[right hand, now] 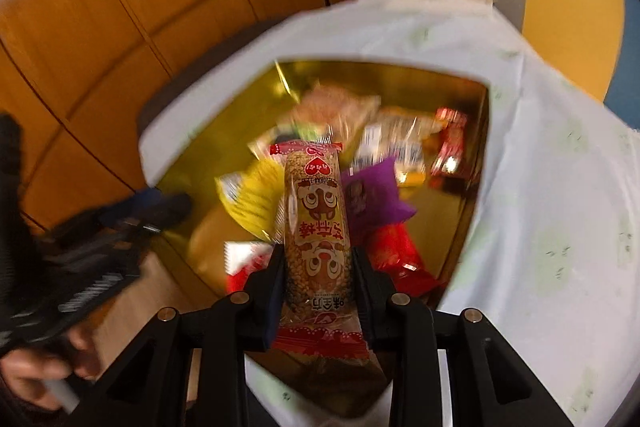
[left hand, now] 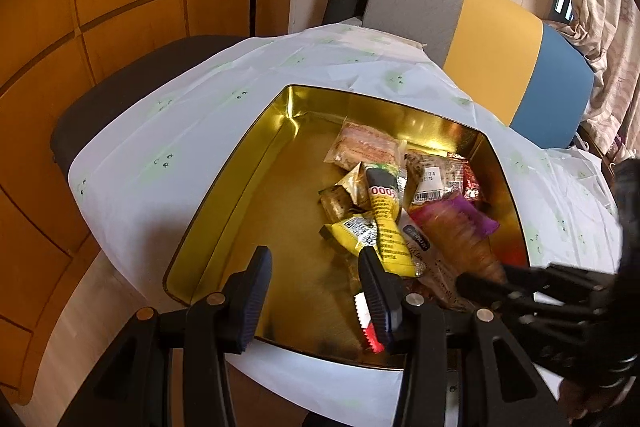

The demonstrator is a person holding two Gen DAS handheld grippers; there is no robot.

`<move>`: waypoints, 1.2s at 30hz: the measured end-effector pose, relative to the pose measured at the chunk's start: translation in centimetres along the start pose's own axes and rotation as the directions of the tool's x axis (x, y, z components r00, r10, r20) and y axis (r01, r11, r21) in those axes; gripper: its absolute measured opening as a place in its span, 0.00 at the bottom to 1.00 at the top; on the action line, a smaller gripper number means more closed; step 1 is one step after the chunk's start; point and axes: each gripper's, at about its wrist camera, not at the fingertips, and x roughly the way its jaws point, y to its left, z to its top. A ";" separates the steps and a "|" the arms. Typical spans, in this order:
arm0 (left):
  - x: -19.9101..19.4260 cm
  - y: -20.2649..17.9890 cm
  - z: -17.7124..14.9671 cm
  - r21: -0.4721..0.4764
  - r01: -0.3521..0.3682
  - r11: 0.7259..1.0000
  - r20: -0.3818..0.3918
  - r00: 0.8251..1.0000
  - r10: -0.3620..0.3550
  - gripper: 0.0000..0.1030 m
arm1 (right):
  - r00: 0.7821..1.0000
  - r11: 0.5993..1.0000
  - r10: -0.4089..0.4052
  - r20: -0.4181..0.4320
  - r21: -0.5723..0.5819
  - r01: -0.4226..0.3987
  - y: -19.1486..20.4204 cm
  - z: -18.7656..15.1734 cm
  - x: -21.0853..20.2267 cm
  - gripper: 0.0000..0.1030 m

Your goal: Organize snacks

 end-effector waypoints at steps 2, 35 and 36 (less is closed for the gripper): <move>0.1 0.2 -0.1 0.000 -0.004 1.000 -0.001 1.000 0.004 0.44 | 0.999 1.000 0.018 -0.032 0.016 -0.017 -0.1 -0.5 1.2 0.33; -2.3 -1.6 0.0 0.019 -0.027 0.999 0.064 0.998 0.025 0.44 | 0.993 0.993 -0.089 0.074 -0.076 0.094 0.7 -1.7 -1.7 0.31; -2.4 -1.7 -0.1 0.017 -0.029 0.999 0.069 0.997 0.028 0.44 | 0.992 0.993 -0.092 0.085 -0.072 0.098 0.7 -1.8 -2.0 0.31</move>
